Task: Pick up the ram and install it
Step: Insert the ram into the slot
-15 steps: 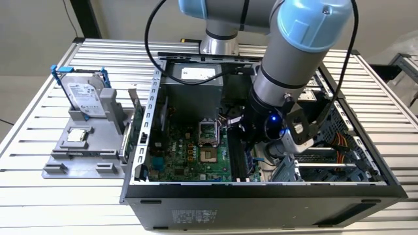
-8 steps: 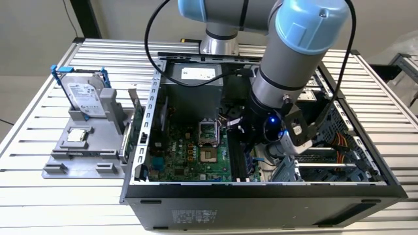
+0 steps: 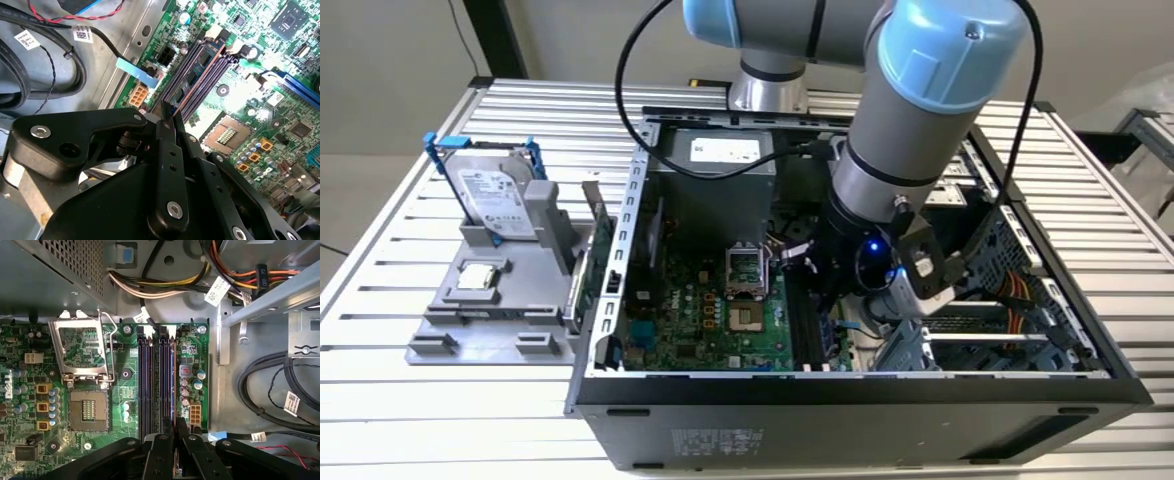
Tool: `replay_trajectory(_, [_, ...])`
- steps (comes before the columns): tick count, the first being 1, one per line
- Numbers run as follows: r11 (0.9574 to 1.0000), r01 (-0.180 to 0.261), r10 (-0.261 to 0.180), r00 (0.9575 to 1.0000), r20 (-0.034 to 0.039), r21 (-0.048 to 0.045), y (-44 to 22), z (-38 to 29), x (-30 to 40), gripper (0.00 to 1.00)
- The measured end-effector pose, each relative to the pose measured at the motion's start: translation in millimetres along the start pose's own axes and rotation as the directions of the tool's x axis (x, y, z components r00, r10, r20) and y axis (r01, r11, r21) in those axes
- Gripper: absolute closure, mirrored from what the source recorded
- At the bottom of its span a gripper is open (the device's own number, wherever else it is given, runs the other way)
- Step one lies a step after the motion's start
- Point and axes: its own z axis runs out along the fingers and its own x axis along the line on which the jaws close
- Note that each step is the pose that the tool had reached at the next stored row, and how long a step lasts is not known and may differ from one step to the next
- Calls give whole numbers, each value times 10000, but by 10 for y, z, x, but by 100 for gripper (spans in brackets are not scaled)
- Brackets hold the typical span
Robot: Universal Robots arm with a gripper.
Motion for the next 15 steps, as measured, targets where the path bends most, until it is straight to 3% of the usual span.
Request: replay_trajectory(15, [10000,-2,2,10000,1,45,15,50,-1,100])
